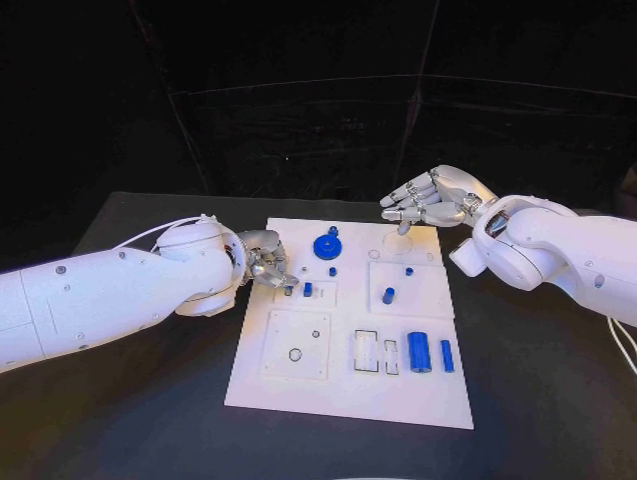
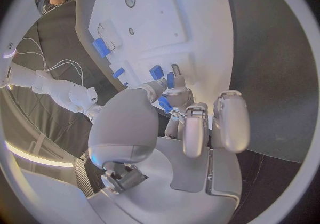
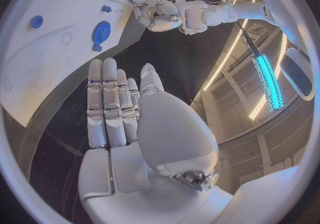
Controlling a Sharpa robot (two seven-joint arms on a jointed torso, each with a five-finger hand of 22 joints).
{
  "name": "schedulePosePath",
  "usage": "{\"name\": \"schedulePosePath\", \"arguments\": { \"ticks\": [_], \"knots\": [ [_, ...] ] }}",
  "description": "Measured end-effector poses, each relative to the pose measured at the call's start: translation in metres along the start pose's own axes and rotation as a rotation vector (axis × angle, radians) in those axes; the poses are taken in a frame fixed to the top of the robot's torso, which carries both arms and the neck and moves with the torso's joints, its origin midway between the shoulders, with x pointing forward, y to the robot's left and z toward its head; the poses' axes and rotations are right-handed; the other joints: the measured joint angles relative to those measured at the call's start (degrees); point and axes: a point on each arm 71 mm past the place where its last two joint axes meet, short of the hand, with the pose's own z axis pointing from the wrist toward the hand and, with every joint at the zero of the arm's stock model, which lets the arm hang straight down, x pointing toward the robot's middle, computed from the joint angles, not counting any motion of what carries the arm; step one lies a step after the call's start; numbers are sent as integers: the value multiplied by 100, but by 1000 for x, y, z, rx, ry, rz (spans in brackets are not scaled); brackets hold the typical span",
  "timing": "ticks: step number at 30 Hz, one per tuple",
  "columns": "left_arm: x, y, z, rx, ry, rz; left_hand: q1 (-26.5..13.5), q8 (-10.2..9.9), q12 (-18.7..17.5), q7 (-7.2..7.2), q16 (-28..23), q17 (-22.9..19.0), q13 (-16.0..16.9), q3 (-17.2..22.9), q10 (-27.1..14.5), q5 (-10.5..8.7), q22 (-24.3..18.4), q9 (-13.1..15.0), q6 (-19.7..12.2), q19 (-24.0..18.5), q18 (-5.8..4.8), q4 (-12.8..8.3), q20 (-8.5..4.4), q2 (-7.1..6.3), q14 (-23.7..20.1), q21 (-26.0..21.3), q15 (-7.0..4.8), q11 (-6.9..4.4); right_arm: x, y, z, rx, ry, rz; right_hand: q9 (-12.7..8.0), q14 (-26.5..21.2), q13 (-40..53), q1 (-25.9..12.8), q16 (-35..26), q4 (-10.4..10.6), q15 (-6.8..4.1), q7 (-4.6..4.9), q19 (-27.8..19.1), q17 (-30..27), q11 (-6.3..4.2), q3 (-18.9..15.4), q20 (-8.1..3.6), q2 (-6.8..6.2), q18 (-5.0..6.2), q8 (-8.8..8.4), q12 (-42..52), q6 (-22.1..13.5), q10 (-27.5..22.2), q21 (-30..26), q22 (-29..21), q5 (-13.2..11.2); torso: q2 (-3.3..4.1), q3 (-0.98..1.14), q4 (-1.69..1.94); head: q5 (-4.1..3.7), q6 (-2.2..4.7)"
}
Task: Assemble the parts on the task board
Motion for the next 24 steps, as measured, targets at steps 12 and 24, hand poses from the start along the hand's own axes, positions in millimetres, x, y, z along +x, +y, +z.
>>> {"name": "schedulePosePath", "arguments": {
  "ticks": [12,24],
  "knots": [
    [1,3,3,-37,20,15,-29,-2,0,1,0,0,-1,76,-1,-25,-1,5,-1,0,0,-47,0,-29,0,0,0,1,0,0,0,0,2,0,0,0,-9,0,0,0,0,0,0,0,0,0,0,0,1,0,0,0,0,0,-12,26,-4,1,-2,-5,-16],
    [1,1,4,-45,30,23,-25,-2,0,2,0,0,-1,76,-2,-43,-1,4,-1,0,0,-47,0,-25,0,22,0,2,0,0,0,-1,3,1,0,0,-8,0,0,0,0,0,0,-4,0,0,0,0,0,0,0,0,0,0,-12,26,-4,0,-2,8,-29]
  ]
}}
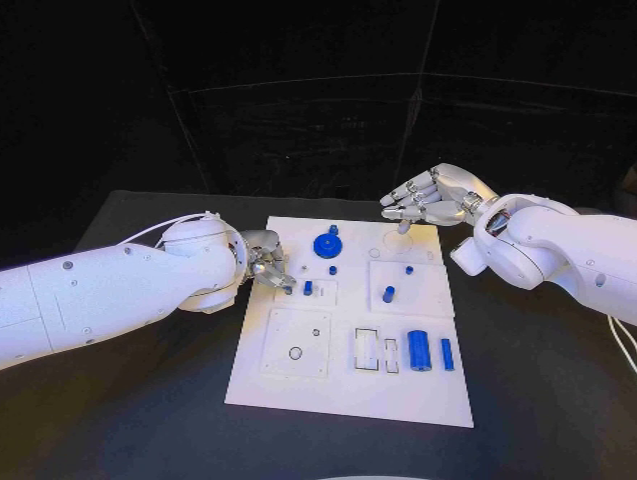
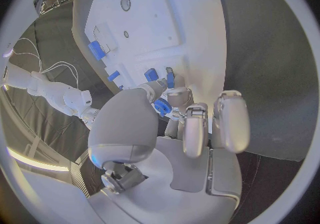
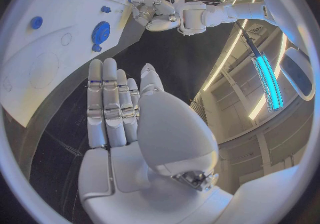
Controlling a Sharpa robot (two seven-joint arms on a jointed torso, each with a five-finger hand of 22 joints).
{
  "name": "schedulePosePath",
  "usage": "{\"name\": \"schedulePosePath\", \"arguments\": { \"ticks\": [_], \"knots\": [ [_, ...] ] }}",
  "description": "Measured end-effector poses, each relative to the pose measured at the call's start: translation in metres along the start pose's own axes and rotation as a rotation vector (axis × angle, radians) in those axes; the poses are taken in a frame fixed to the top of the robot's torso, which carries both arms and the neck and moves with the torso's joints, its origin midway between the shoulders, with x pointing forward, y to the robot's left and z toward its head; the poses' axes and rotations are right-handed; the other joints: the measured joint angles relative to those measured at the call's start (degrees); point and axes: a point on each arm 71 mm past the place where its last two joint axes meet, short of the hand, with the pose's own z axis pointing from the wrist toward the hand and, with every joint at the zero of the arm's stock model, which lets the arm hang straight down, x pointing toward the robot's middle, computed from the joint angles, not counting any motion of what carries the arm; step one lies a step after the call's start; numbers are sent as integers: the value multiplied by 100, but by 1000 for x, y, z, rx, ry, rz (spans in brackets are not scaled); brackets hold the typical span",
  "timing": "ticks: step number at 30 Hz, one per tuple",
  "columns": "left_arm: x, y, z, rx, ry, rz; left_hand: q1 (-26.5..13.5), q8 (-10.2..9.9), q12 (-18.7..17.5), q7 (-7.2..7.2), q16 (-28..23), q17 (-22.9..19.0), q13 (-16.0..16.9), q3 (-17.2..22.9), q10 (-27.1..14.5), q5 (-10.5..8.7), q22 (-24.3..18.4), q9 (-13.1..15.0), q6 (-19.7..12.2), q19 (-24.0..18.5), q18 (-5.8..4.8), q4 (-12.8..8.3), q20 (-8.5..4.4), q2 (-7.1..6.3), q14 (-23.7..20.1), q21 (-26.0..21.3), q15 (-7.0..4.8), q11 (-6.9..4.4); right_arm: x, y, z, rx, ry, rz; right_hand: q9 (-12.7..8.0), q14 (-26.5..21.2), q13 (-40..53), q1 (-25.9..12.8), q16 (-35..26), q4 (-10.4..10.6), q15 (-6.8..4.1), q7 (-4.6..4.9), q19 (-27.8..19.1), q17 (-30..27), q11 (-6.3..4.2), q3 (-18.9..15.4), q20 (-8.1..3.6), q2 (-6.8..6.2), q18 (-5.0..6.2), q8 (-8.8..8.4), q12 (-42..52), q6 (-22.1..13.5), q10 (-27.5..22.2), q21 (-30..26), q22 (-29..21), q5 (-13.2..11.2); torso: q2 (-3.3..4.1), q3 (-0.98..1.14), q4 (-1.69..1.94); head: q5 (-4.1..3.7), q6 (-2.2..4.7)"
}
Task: Assemble the parts on the task board
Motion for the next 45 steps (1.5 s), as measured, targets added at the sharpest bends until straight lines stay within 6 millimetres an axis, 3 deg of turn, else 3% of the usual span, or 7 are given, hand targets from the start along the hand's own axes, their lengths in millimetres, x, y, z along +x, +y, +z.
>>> {"name": "schedulePosePath", "arguments": {
  "ticks": [30,38,45],
  "knots": [
    [3,-2,-2,-4,29,24,-11,23,27,-20,0,0,27,0,42,17,-1,14,22,0,0,-1,0,3,0,0,0,-2,0,0,0,0,1,0,0,0,-5,-2,-27,-9,0,0,0,1,0,-9,0,2,0,0,0,0,0,-23,-6,0,-2,-2,1,-15,-35],
    [3,-3,1,-9,33,26,-441,70,27,-68,0,0,27,339,63,18,-1,26,107,0,0,-320,0,-142,0,0,0,-22,0,0,0,0,1,0,0,0,-5,-24,-27,-16,0,0,0,1,0,-16,0,24,0,0,0,0,0,-23,-5,0,-2,1,1,-15,-46],
    [2,-2,3,-18,38,30,-650,74,60,-115,0,0,60,-3,93,3,-1,-2,154,19,0,-177,-19,-226,0,22,0,-54,0,0,0,-1,2,1,0,0,-4,-24,-27,-16,0,0,0,1,0,-16,0,24,0,0,0,0,0,-23,-5,0,-2,2,1,-19,-52]
  ]
}}
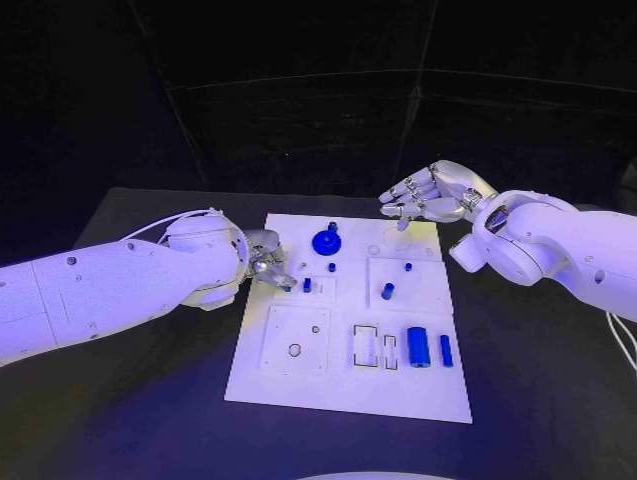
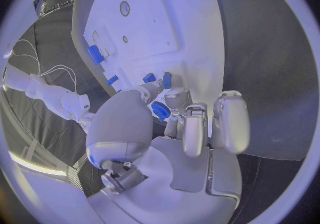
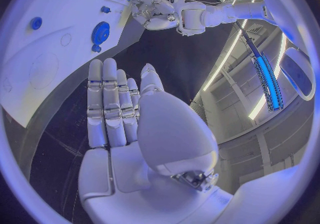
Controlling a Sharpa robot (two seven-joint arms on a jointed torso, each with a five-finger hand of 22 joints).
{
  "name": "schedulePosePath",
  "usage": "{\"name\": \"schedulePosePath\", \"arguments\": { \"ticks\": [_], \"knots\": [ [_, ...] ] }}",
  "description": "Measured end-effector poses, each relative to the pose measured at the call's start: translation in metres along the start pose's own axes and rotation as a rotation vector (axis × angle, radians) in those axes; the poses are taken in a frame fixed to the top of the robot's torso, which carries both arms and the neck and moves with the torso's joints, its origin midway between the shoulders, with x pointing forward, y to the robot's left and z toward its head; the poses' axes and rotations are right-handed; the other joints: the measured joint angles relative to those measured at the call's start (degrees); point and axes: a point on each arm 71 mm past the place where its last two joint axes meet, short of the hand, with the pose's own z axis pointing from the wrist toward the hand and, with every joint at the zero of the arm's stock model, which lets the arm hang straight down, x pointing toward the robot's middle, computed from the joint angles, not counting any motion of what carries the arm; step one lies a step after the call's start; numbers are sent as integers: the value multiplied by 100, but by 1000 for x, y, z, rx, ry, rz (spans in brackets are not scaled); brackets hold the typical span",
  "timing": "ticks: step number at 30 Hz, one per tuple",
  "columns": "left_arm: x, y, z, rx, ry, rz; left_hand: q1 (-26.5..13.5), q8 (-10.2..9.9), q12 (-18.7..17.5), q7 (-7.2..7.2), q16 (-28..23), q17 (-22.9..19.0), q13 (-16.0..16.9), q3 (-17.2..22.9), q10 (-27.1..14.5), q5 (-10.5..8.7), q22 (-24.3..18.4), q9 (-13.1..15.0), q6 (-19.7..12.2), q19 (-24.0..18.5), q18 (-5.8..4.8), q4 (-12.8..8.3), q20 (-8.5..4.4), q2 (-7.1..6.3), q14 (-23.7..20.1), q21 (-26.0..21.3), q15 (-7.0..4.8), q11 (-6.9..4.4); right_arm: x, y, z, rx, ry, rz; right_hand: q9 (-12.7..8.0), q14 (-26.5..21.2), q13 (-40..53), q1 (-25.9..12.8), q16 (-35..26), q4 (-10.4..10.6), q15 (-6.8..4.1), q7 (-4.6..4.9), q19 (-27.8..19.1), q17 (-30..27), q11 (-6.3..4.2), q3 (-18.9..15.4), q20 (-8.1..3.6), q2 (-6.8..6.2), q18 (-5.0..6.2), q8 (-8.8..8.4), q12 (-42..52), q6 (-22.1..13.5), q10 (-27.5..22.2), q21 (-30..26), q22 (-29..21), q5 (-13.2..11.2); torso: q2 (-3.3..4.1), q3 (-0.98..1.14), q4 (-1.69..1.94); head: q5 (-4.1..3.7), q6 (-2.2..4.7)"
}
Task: Assemble the parts on the task board
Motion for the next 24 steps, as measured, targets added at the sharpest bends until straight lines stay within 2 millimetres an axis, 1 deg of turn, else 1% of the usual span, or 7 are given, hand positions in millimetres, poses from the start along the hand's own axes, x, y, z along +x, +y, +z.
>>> {"name": "schedulePosePath", "arguments": {
  "ticks": [3,5,10,14,17,20,24],
  "knots": [
    [1,0,1,-2,6,3,-34,0,25,9,0,0,14,-107,1,0,0,-10,30,0,0,63,0,-32,0,0,0,-1,0,0,0,0,0,0,0,0,-3,0,0,0,0,0,0,0,0,0,0,0,0,0,0,0,0,0,-5,0,0,0,0,-7,-3],
    [2,0,1,-3,10,4,-64,0,25,9,0,0,15,-164,1,0,0,-11,31,0,1,99,0,-2,0,0,0,-1,0,0,0,0,0,0,0,0,-5,0,0,0,0,0,0,0,0,0,0,0,0,0,0,0,0,0,-5,0,0,-1,0,-10,-3],
    [2,0,2,-6,13,5,-87,-25,25,19,0,0,24,-268,1,0,0,-18,61,0,1,159,0,-26,0,0,0,-1,0,0,0,0,1,0,0,0,-5,0,0,0,0,0,0,-1,0,0,0,0,0,0,0,0,0,0,-5,0,0,-1,0,-14,-3],
    [2,0,3,-7,14,5,-110,-25,46,0,0,0,38,-364,0,0,0,-30,82,0,0,208,0,-3,0,0,0,0,0,0,0,-1,1,0,0,0,-5,0,0,0,0,0,0,-4,0,0,0,0,0,0,0,0,0,0,-5,0,-1,-1,0,-19,-1],
    [2,0,3,-9,14,4,-138,-24,51,0,0,0,42,-483,0,0,0,-41,82,0,0,245,0,-33,0,22,0,0,0,0,0,-1,1,0,0,0,-5,0,0,0,0,0,0,-4,0,0,0,0,0,0,0,0,0,0,-5,0,-1,-1,0,-19,-1],
    [2,0,3,-11,14,4,-163,-32,51,0,0,0,47,-616,0,0,0,-64,122,0,0,298,0,-8,0,22,0,0,0,0,0,-1,1,1,0,0,-4,0,0,0,0,0,0,-4,0,0,0,0,0,0,0,0,0,0,-6,0,-1,-2,0,-19,-2],
    [1,1,4,-13,13,2,-252,-53,51,11,0,0,52,-893,20,0,0,-62,133,0,0,419,0,-44,0,22,0,20,0,0,0,-1,1,1,0,0,-4,0,0,0,0,0,0,-4,0,0,0,0,0,0,0,0,0,0,-11,0,-1,-2,0,-19,-2]
  ]
}}
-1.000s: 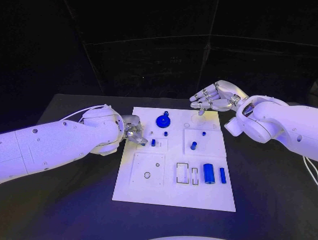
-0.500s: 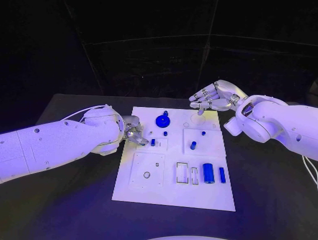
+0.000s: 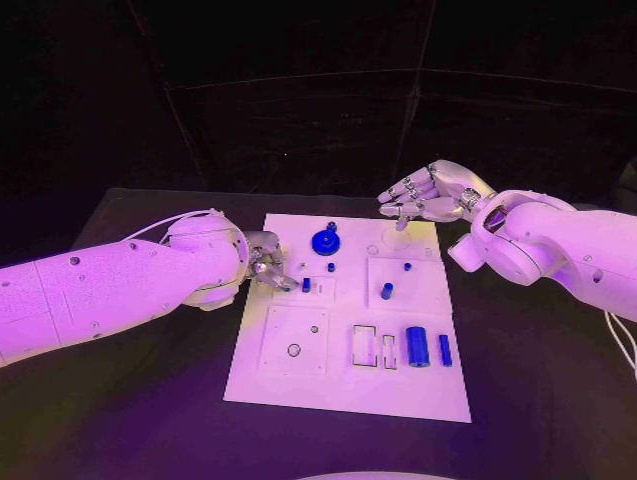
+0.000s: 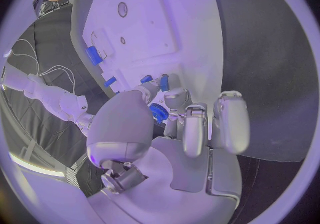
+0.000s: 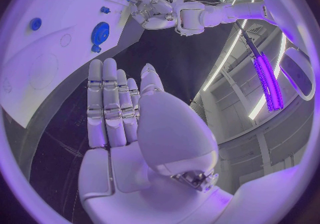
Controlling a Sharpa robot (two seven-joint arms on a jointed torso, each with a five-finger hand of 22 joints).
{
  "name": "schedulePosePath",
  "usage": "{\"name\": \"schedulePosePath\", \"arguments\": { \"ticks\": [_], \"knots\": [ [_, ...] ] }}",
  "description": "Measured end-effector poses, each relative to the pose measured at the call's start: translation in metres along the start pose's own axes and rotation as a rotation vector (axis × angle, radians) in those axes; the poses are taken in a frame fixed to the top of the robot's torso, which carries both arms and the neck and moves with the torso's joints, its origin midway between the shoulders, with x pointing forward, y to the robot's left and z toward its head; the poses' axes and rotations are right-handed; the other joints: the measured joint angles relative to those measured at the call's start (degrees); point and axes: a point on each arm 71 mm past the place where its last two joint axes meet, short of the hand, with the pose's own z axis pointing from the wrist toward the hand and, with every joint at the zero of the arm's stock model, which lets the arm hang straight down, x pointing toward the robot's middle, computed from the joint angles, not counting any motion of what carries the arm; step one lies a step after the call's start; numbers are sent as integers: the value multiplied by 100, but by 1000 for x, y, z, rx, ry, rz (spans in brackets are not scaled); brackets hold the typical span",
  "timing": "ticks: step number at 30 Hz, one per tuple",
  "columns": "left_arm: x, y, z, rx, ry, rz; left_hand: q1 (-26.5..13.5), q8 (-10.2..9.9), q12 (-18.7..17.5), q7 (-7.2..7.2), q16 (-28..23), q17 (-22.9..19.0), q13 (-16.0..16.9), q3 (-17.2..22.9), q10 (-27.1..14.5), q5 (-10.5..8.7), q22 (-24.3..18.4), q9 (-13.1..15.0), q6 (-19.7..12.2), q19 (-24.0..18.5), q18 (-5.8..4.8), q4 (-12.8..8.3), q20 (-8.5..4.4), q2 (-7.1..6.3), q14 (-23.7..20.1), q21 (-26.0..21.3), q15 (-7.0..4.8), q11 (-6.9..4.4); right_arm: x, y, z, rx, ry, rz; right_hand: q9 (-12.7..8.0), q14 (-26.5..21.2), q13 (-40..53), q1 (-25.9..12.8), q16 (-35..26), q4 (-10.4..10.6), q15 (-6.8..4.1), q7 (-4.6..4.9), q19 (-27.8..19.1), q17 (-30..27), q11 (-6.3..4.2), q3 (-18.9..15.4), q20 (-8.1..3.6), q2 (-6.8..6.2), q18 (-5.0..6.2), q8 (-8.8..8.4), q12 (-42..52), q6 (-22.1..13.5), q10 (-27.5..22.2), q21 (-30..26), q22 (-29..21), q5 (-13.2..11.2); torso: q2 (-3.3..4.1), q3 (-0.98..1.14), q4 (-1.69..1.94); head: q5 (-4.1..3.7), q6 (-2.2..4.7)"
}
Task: Assemble the parts on the task board
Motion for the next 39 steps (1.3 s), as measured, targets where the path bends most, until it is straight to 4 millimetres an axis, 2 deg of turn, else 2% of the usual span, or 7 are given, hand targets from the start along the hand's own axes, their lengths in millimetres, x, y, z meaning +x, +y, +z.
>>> {"name": "schedulePosePath", "arguments": {
  "ticks": [6,12,27,30,32,35,39],
  "knots": [
    [0,0,0,-2,-2,-3,-84,0,34,-10,0,0,37,-405,20,0,0,-8,30,0,0,217,0,-26,0,0,0,-19,0,0,0,0,0,0,0,0,-5,0,0,0,0,0,0,0,0,0,0,0,0,0,0,0,0,0,0,0,-1,-2,0,-1,10],
    [0,2,0,-3,-6,-6,-84,-1,34,-10,0,0,43,-602,20,0,0,-28,29,0,0,335,0,-26,18,0,-17,-20,0,0,0,1,0,0,0,0,-4,0,-24,0,0,0,0,0,0,0,0,0,1,0,0,0,0,0,-5,0,-3,-2,0,-7,12],
    [-1,7,-4,-5,-27,-25,-57,-23,58,-32,0,0,20,-781,20,-1,0,-27,49,0,0,398,0,1,20,0,-20,-20,0,0,0,1,0,0,0,0,-11,0,-23,0,0,0,0,-5,0,0,0,0,0,0,0,0,0,-24,-5,0,-3,-2,0,-15,15],
    [-2,11,-6,-5,-32,-41,85,-104,-289,41,0,0,-384,-932,-197,-1,-6,-48,-29,0,0,440,0,24,20,-188,-20,20,-1,0,0,2,0,0,0,0,-10,0,-23,0,0,0,0,-5,0,0,0,0,1,0,0,0,0,-24,-4,0,-3,-3,0,-15,15],
    [-2,14,-8,-1,-33,-61,193,-207,-723,98,-3,0,-888,-1025,-512,-2,-107,-101,-213,-7,0,455,7,28,18,-342,-18,77,-1,-1,0,2,0,0,0,0,-10,0,-23,0,0,0,0,-4,0,0,0,0,0,0,0,0,0,-24,-7,0,-3,-3,1,-19,11],
    [-5,18,-10,10,-33,-109,326,-424,-1295,236,-101,0,-1513,-1190,-934,-1,-274,-242,-467,-85,0,495,85,10,1,-545,84,195,-1,-1,0,3,-1,-1,0,-21,-10,0,-23,0,21,21,0,-4,0,0,0,0,0,0,0,-21,0,-24,-13,0,-3,-3,3,-25,9],
    [-8,21,-12,35,-32,-172,383,-523,-1405,307,-132,0,-1647,-1364,-1019,-1,-353,-342,-538,-113,22,541,112,6,0,-633,126,281,-1,-1,0,3,-1,-1,0,-21,-10,0,-23,0,21,20,0,-4,0,0,0,0,0,0,0,-20,0,-24,-12,0,-3,-3,3,-34,15]
  ]
}}
